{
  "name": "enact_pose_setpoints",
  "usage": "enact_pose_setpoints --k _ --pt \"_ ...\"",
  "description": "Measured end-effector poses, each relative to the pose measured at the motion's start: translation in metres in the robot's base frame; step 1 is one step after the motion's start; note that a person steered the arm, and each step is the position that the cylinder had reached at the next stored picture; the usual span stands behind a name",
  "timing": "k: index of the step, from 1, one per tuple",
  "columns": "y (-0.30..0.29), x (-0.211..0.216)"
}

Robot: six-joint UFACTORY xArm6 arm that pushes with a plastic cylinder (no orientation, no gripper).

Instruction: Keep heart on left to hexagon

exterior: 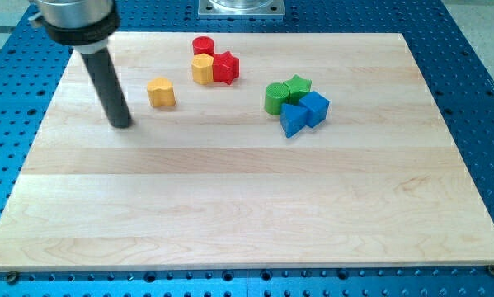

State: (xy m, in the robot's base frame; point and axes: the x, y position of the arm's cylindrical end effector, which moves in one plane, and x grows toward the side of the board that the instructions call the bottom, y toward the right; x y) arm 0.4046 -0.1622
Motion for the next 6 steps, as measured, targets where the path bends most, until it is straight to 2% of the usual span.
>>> enact_pose_setpoints --k 1,2,4,5,6 --pt "0.046 -0.034" --pt "0.064 -0.069" --pt "0.011 -0.050" --pt "0.047 -0.084" --pt "0.093 -0.091"
